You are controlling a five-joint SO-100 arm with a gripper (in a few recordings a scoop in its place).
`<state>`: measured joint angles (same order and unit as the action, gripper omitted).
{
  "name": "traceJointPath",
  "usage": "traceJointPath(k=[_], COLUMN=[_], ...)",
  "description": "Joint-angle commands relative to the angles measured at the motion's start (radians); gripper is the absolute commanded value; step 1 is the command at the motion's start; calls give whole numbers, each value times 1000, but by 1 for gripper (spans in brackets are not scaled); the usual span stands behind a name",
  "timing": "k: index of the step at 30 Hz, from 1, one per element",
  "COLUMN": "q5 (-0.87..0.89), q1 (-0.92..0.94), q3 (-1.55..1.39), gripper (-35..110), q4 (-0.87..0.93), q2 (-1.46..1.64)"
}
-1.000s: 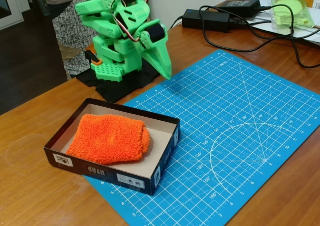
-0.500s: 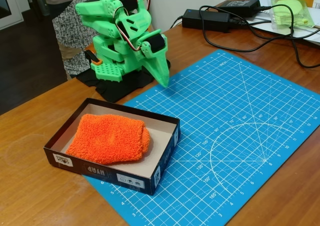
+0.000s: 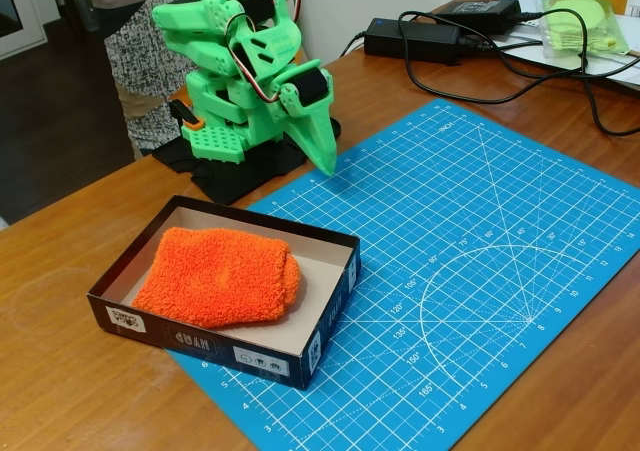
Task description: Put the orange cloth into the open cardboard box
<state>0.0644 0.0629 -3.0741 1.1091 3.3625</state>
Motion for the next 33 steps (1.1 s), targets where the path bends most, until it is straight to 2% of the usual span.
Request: traceJointPath(k=[1, 33], q5=[6, 6], q1=[8, 8], q3=[-3, -3], gripper=[0, 0], q4=[2, 2], q2=[12, 12])
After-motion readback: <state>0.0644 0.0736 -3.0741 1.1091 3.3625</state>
